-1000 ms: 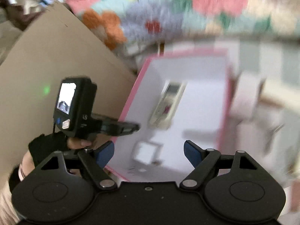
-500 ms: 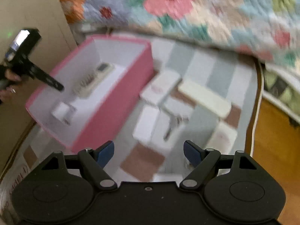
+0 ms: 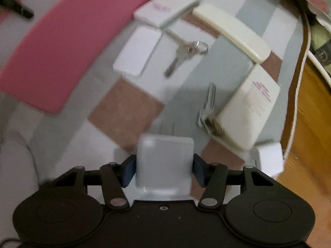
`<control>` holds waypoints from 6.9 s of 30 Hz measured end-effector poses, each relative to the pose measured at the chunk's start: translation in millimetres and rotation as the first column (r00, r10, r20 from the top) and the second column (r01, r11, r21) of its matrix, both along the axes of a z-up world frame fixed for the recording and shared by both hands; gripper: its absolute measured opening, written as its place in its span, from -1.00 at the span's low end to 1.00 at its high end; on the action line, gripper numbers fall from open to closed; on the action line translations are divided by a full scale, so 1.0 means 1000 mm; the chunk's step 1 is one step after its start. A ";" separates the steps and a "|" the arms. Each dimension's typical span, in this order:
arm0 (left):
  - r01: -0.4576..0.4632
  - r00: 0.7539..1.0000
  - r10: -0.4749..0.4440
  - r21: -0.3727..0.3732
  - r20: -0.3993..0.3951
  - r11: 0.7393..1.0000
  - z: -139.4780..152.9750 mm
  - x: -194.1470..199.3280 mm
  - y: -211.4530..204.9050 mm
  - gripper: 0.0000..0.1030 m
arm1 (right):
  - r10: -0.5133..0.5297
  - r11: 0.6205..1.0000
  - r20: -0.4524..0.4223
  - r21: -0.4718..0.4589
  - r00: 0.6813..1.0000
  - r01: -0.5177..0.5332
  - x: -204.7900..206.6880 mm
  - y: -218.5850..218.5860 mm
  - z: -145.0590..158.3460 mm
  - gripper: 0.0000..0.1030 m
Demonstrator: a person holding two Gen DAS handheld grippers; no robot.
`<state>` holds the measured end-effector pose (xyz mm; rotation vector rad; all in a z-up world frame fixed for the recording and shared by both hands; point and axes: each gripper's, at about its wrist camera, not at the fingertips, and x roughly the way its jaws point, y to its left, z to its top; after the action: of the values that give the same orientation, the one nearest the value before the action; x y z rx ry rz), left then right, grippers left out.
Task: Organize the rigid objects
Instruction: 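Lower the charger into the pink box beside the remote and release, then move the right gripper to the small white card and grasp it, then lift the white card with the right gripper toward the pink box, then lower the white card into the pink box and open the right gripper, then move the right gripper to the silver keys and grasp their ring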
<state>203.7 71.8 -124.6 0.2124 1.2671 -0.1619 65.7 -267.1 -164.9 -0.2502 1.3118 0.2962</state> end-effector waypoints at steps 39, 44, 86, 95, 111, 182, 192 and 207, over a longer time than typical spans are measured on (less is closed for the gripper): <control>0.083 0.990 -0.081 0.013 -0.115 0.996 -0.004 0.018 -0.003 -0.93 | -0.207 0.896 -0.206 0.353 0.956 0.270 0.104 0.181 0.002 0.19; 0.064 0.992 -0.063 0.010 -0.107 0.998 -0.005 0.020 -0.003 -0.93 | -0.255 0.786 -0.274 0.501 0.927 0.364 0.100 0.154 0.015 0.31; 0.043 0.999 -0.043 0.141 -0.001 0.989 0.000 0.008 -0.026 -0.84 | -0.058 0.990 0.200 0.136 0.978 0.031 0.066 0.049 0.004 -0.12; -0.002 1.000 0.001 0.087 0.018 0.996 0.007 0.005 -0.014 -0.86 | -0.331 0.913 0.205 0.318 0.921 0.257 0.058 0.025 0.035 -0.58; -0.003 1.000 0.002 0.078 0.021 0.997 0.006 0.003 -0.013 -0.87 | -0.346 0.876 0.130 0.399 0.929 0.270 0.066 0.017 0.044 -0.85; 0.048 0.999 -0.048 0.012 0.015 0.999 0.001 0.011 -0.021 -0.89 | 0.045 0.976 -0.242 0.219 0.969 0.010 0.078 0.175 0.032 -0.10; 0.035 0.999 -0.036 0.047 0.034 0.998 0.000 0.008 -0.027 -0.90 | -0.061 0.834 -0.057 0.545 0.997 0.082 0.058 0.096 0.108 0.06; -0.121 0.993 0.121 0.001 0.008 0.993 0.001 0.016 -0.019 -0.89 | -0.005 0.973 0.244 0.224 0.970 -0.052 0.070 0.002 0.092 0.07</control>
<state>219.7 53.1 -123.9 0.1370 1.2683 -0.0554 135.7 -265.5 -73.2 -0.1027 1.0219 0.4203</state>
